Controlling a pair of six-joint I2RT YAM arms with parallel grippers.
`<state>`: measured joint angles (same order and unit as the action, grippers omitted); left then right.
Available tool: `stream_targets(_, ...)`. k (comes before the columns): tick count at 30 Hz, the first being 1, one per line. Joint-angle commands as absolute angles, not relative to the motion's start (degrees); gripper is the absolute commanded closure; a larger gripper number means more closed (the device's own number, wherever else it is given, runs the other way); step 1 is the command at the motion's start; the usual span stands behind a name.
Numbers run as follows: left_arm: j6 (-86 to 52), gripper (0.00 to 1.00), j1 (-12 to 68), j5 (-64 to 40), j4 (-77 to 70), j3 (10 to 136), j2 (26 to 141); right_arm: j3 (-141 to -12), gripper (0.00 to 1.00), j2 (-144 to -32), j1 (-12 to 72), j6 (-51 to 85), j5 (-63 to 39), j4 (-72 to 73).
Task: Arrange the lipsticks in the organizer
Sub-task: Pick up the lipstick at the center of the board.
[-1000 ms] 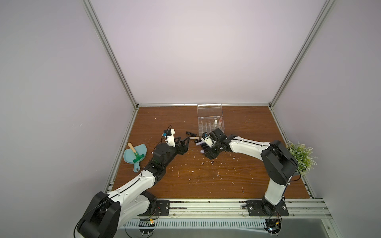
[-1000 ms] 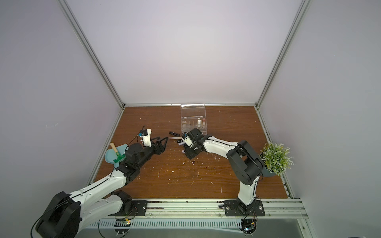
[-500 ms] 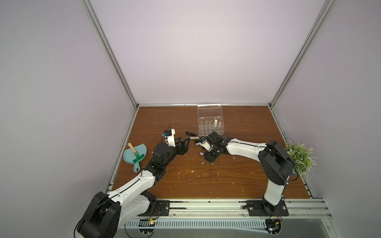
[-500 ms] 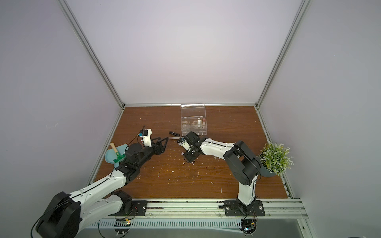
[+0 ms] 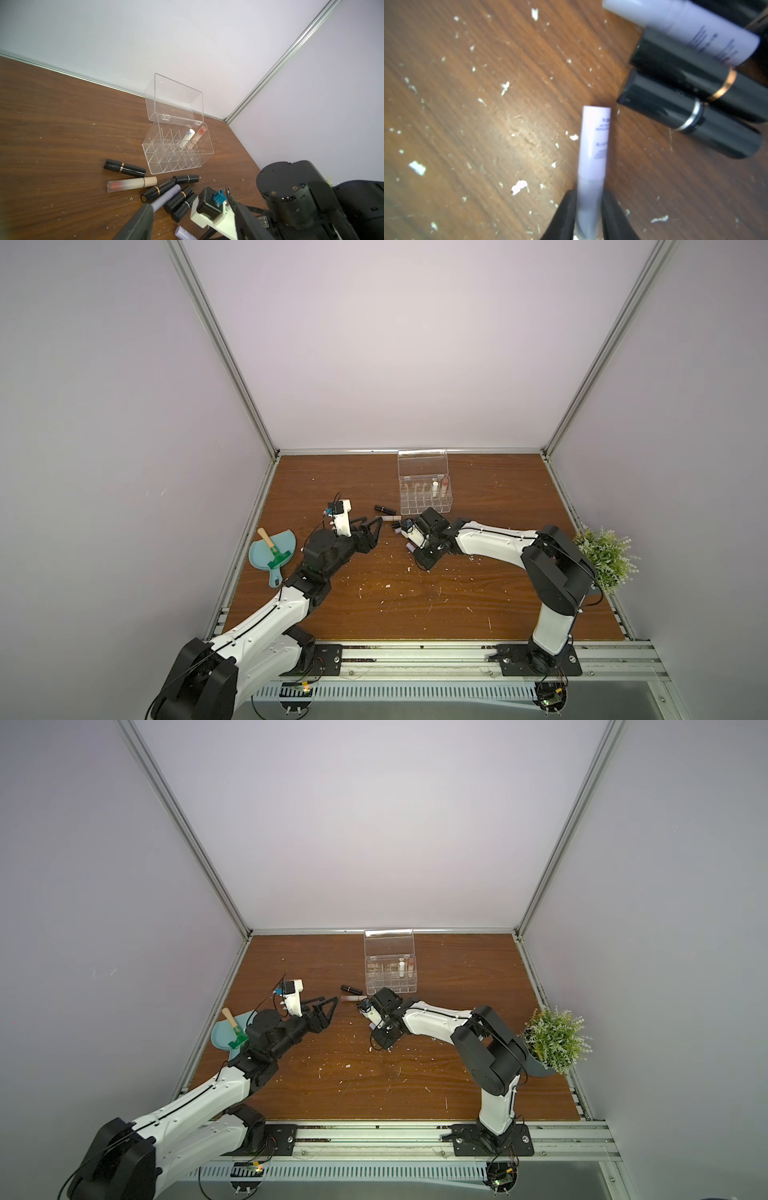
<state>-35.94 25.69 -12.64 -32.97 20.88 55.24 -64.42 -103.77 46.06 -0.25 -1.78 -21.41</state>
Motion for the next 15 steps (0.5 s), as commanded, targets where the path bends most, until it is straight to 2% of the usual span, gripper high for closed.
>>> stream_targets(1, -37.18, 0.35, 24.78, -18.00, -32.79, 22.64, 54.38, -63.23, 0.78, -99.17, 46.32, -0.55, -2.02, -23.24)
stream_targets(6, -42.44, 0.35, 21.96, -25.93, -39.02, 21.13, 56.70, -62.22, 0.79, -93.64, 46.32, 0.39, -2.14, -21.59)
stream_targets(10, -53.76, 0.37, 16.99, -35.19, -57.13, 16.17, 62.90, -60.20, 0.81, -86.92, 46.26, 1.31, -4.29, -17.92)
stream_targets(15, -55.26, 0.29, 16.98, -43.35, -60.64, 18.62, 68.91, -58.51, 0.81, -79.54, 46.32, 2.73, -10.95, -13.53)
